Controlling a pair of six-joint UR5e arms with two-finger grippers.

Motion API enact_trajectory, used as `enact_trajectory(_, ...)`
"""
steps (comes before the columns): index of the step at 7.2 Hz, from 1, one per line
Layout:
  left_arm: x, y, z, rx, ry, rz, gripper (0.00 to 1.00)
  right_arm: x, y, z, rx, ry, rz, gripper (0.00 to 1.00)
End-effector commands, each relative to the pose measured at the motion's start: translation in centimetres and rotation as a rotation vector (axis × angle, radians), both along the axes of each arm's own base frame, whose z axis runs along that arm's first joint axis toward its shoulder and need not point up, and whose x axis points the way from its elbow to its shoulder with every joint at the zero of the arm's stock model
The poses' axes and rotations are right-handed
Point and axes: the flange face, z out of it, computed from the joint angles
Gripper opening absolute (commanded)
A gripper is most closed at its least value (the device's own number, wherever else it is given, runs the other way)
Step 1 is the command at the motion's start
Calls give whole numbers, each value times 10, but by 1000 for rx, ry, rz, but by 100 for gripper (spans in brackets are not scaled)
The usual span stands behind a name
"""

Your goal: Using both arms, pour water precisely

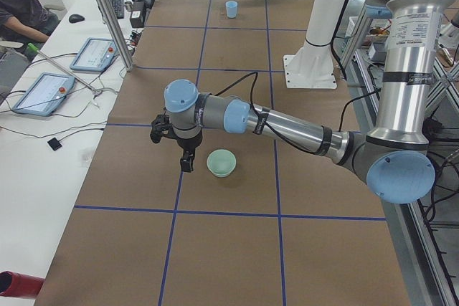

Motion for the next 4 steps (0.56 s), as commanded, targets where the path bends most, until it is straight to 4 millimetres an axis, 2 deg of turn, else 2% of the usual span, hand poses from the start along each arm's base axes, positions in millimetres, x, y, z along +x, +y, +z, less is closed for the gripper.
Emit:
enact_trajectory(1, 0, 2, -6, 17, 0, 3, 100, -1, -1, 0, 1, 1, -1, 99)
enact_trajectory(2, 0, 3, -11, 27, -3, 3, 100, 0, -1, 0, 1, -1, 0, 99)
enact_trajectory(4, 0, 6, -7, 20, -3, 3, 100, 0, -2, 5, -7, 3, 0, 99)
